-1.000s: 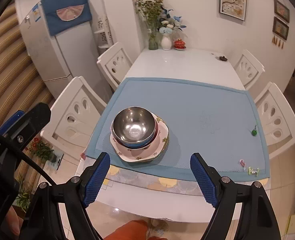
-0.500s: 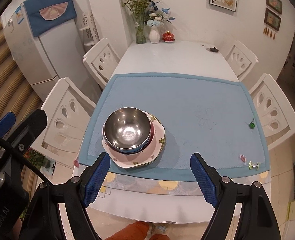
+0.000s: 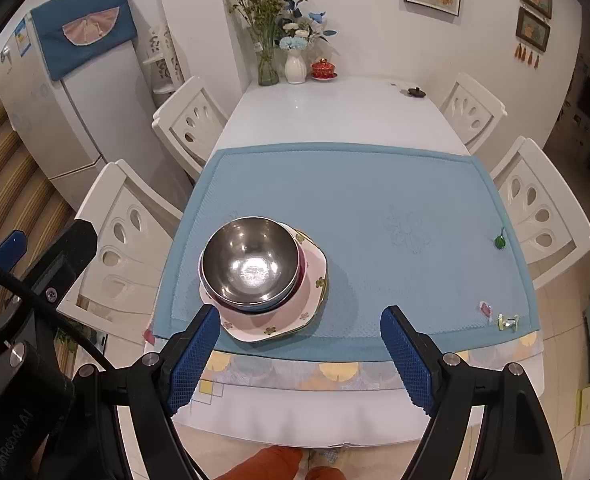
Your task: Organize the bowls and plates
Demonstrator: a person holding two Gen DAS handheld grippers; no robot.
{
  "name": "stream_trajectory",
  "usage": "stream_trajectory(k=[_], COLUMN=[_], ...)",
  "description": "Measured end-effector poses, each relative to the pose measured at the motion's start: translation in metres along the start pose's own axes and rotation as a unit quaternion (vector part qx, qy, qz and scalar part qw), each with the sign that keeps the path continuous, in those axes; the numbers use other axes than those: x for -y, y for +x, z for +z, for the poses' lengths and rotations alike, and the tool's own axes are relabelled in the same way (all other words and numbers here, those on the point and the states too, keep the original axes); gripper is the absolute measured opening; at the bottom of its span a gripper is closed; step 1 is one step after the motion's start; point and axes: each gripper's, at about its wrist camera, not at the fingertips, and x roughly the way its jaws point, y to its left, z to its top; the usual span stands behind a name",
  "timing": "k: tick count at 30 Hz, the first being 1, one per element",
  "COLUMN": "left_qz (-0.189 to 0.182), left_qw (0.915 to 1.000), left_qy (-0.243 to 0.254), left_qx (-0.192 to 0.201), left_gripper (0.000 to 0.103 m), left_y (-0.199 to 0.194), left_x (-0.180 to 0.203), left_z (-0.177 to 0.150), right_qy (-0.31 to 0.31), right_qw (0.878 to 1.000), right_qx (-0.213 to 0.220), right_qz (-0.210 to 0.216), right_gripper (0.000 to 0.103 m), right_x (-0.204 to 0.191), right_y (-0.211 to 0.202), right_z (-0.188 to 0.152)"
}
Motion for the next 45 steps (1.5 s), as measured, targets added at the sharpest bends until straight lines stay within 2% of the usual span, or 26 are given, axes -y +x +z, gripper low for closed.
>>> stream_trajectory(k=[45], left_qz=[-0.01], left_qw=[0.9994], left_qy=[-0.001], left_qx=[-0.032], left_gripper=[0.088], left_y=[0.038], left_x=[-0.001], left_z=[0.009], right_qy=[0.012], right_qw=[1.0], right_qx=[-0.019], right_qz=[-0.017], right_gripper=[0.081], right_x=[-0.005], right_y=[0.027], right_z=[0.014])
